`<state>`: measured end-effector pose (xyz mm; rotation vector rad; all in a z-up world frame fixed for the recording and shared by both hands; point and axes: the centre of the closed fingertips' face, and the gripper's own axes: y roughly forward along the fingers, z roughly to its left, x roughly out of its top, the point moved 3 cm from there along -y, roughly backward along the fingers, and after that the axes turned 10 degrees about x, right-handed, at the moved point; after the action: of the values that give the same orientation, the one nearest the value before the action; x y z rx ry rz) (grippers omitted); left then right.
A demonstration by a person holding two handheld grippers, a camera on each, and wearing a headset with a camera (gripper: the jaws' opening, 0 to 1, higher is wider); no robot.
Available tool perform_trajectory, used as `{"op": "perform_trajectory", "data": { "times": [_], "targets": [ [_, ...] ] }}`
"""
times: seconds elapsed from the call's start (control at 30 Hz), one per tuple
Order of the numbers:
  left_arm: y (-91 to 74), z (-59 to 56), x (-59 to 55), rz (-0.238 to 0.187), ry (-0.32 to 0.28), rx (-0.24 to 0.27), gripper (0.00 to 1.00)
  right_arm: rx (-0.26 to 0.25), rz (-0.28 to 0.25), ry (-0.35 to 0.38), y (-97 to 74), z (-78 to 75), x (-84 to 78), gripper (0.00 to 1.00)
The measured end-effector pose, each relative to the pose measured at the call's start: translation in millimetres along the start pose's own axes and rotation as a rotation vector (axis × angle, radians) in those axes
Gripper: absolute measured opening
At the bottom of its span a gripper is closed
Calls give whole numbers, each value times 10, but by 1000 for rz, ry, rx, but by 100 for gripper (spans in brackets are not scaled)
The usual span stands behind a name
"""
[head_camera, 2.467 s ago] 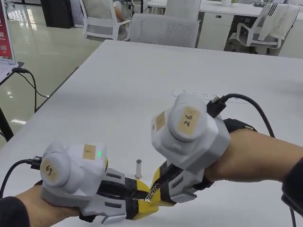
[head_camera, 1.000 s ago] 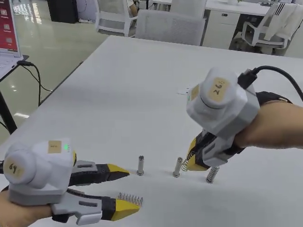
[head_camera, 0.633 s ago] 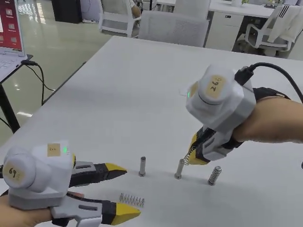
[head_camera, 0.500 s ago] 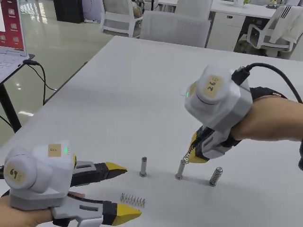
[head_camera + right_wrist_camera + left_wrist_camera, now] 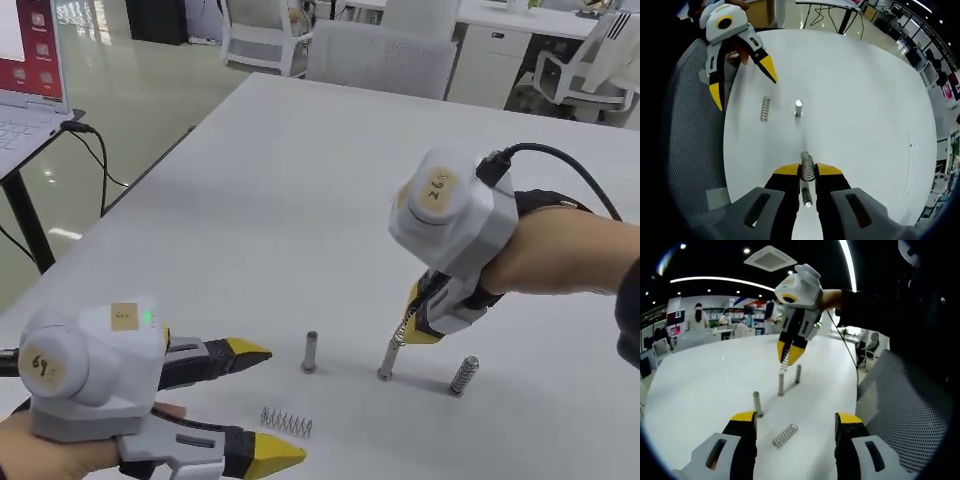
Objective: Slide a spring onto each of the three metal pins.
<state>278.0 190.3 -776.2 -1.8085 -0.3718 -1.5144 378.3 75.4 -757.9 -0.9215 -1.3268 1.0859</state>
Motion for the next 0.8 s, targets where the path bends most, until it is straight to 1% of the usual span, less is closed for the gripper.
{"op": "perform_trajectory", "data": {
  "times": [0.4,0.8],
  "targets": [
    [3,2,-10,1,0,6,60,21,11,-5,67,-18,22,8],
    [-7,12,-23,1,-3,12,58,47,44,0,223,-51,-4,8]
  ]
}}
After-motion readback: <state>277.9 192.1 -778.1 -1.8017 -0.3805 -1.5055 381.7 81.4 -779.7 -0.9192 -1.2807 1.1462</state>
